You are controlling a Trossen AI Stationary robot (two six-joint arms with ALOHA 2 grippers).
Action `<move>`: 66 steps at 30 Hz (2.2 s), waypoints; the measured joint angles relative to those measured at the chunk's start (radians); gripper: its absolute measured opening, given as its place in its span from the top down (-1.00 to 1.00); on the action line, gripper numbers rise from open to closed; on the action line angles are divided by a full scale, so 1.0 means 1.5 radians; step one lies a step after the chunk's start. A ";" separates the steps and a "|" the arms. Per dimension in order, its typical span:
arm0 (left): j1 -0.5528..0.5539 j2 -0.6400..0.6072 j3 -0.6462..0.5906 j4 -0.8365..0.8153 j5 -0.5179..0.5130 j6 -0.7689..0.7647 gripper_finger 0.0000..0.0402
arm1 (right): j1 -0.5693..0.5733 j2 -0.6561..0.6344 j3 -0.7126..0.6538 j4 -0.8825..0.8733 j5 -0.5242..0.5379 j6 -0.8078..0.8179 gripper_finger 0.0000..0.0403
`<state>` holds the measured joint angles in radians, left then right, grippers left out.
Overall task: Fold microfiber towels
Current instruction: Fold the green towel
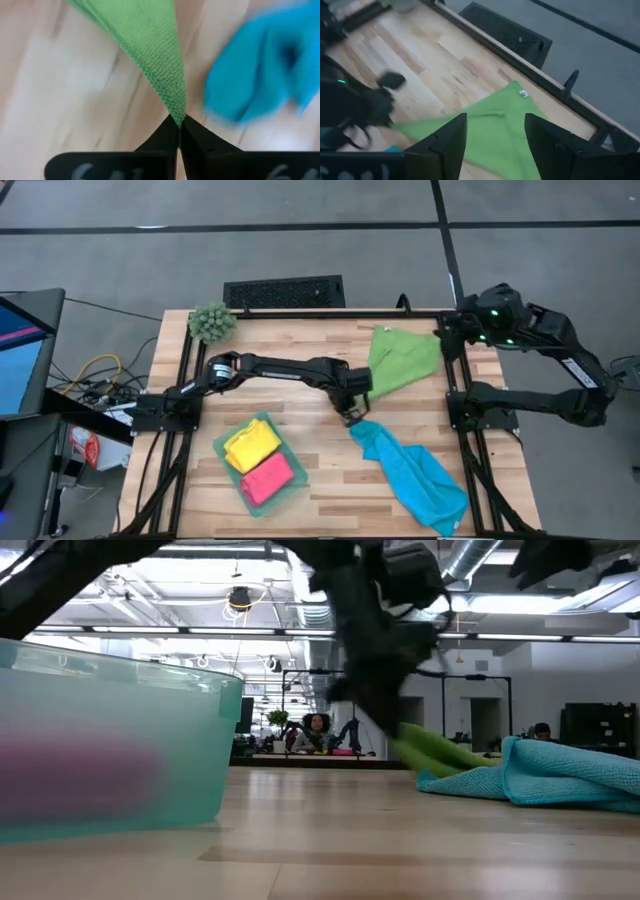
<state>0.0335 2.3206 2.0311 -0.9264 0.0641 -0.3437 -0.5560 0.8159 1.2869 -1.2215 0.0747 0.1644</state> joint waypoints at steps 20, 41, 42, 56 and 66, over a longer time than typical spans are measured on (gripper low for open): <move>-0.018 -0.042 0.000 -0.246 -0.136 0.133 0.99 | 0.093 0.299 -0.195 0.314 0.059 -0.429 -0.11; -0.019 -0.042 0.000 -0.224 -0.137 0.147 0.99 | 0.006 0.448 -0.446 0.747 -0.028 -0.582 -0.11; -0.019 -0.042 0.000 -0.224 -0.136 0.147 0.99 | 0.006 0.467 -0.439 0.756 -0.020 -0.582 -0.11; -0.019 -0.042 0.000 -0.221 -0.138 0.151 0.99 | -0.006 0.548 -0.377 0.748 0.019 -0.579 0.05; -0.019 -0.042 0.000 -0.203 -0.138 0.151 0.99 | -0.011 0.542 -0.367 0.740 0.021 -0.586 0.71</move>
<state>0.0051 2.2570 2.0312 -1.2310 -0.1431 -0.1173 -0.5718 1.6295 0.7361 -0.1121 0.1060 -0.7147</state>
